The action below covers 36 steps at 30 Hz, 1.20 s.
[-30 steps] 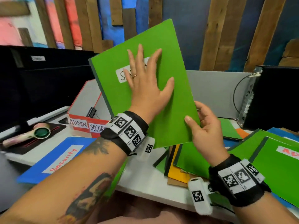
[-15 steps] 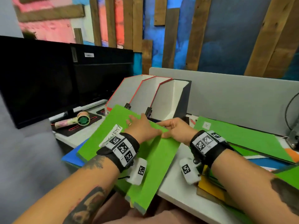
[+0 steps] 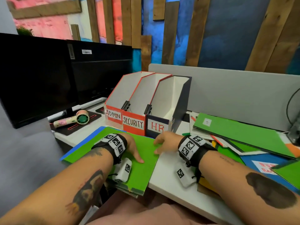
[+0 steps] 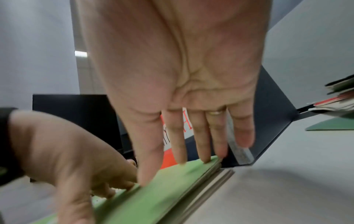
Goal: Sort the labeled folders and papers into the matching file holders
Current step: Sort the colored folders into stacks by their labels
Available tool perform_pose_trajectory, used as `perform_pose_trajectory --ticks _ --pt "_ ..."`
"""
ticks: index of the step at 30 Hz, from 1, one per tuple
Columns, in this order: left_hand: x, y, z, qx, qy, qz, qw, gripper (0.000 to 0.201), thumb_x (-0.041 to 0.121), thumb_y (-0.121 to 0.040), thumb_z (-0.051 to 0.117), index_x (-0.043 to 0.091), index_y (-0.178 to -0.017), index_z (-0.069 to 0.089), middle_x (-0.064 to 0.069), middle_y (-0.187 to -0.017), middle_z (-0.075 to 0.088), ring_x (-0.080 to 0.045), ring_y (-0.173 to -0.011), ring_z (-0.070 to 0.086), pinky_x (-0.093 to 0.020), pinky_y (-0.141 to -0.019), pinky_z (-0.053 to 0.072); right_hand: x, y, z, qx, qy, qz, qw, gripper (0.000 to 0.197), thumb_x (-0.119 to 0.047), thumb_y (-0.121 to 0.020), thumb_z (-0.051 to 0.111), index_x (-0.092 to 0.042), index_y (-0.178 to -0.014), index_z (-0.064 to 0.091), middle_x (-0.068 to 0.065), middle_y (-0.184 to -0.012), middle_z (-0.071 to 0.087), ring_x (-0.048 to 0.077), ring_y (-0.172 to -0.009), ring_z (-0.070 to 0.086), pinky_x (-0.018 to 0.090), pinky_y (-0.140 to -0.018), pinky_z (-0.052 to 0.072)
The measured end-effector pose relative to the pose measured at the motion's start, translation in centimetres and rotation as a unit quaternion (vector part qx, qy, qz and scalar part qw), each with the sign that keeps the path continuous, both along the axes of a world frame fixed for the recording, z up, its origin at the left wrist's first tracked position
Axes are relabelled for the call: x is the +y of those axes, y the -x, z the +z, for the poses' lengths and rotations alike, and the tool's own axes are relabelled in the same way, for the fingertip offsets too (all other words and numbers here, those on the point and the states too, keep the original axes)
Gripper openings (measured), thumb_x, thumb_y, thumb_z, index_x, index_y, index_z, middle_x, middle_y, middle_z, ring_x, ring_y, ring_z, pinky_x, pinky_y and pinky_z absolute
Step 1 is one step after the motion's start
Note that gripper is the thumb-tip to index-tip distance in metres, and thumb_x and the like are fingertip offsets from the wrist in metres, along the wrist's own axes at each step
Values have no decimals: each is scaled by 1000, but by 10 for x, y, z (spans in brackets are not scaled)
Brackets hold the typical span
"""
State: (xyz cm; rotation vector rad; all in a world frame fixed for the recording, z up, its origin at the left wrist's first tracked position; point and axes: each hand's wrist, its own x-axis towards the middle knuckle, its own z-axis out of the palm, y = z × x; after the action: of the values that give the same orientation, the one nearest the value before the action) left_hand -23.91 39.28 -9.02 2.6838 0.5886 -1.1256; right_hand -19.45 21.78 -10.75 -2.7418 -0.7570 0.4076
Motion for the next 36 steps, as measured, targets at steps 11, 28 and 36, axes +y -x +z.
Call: perform_pose_trajectory --ticks 11,28,36 --pt "-59 -21 31 -245 -15 -176 953 67 59 -82 71 13 -130 61 -6 -127 66 -26 -112 65 -36 -95 53 -106 45 19 65 -182 -130 972 49 -45 -87 76 -25 -131 66 -6 -132 65 11 -123 58 28 -107 42" --pt "-187 -39 -36 -167 253 -72 950 78 66 -77 74 9 -127 57 -9 -115 65 -25 -98 65 -38 -95 54 -209 128 -2 125 -61 -231 963 111 -57 -70 86 -39 -158 22 -7 -165 23 16 -149 26 32 -118 27" --pt "-200 -45 -49 -147 370 -9 917 76 53 -77 80 2 -128 60 -19 -125 64 -30 -109 61 -40 -99 50 -199 137 -20 81 23 -229 970 140 -80 -57 77 -40 -159 -11 2 -169 -16 25 -155 -17 56 -123 -6"
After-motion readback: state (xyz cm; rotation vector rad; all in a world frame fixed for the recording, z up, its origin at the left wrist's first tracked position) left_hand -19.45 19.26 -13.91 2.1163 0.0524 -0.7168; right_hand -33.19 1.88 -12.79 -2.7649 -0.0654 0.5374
